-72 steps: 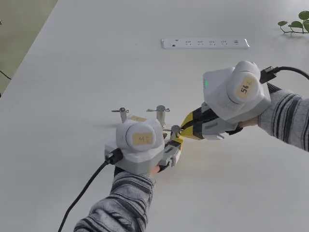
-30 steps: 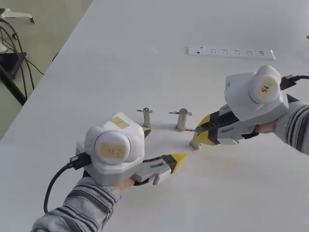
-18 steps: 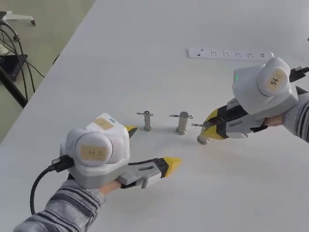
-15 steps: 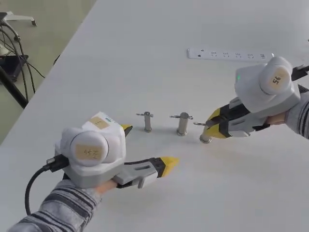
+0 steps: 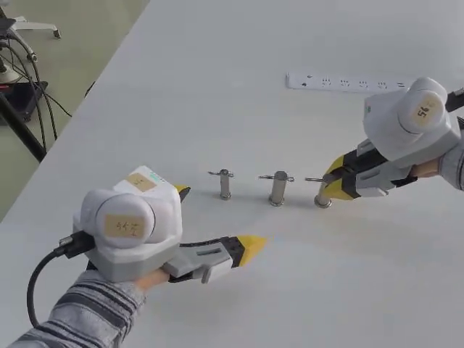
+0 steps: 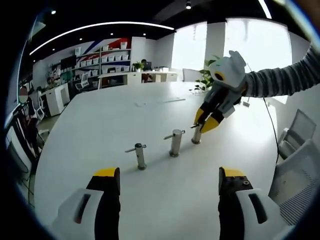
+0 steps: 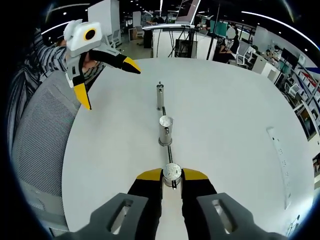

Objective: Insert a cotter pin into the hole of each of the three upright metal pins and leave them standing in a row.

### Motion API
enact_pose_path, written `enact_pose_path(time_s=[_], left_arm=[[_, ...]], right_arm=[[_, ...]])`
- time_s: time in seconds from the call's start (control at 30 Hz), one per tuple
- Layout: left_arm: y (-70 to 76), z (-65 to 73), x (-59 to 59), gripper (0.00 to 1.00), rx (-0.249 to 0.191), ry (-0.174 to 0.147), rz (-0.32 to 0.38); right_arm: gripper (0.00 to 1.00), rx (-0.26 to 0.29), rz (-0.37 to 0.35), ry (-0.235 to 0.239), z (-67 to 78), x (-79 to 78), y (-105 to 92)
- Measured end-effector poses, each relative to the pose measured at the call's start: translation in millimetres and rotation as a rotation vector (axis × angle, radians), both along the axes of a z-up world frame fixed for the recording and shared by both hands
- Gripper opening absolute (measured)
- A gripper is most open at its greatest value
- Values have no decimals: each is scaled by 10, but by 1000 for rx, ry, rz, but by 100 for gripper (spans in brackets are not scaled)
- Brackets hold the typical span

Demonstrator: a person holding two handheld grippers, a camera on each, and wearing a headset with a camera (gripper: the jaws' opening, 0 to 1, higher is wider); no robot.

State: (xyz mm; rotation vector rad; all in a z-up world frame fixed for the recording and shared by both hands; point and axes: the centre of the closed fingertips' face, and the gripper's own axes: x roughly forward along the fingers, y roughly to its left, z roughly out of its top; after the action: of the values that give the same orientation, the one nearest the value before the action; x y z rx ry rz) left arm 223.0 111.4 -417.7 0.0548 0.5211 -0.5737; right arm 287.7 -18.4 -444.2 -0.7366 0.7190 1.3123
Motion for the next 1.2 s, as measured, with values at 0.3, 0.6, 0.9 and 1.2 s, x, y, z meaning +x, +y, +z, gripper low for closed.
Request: enact_pose_path(time_s=[0.3,0.6,0.9,1.2], left_arm=[[69,25,46,78,3,-7,17],[117,24,62,78,4,-4,28],[128,13,79,77,3,1,31],[151,69,99,78,9,-15,29]], right_arm=[[8,-14,11,10,-60,13,-27],[8,-21,27,6,-67,35,-71],[10,-30,56,-27,-76,42,-93],[22,-11,6,-84,63,29,-150]])
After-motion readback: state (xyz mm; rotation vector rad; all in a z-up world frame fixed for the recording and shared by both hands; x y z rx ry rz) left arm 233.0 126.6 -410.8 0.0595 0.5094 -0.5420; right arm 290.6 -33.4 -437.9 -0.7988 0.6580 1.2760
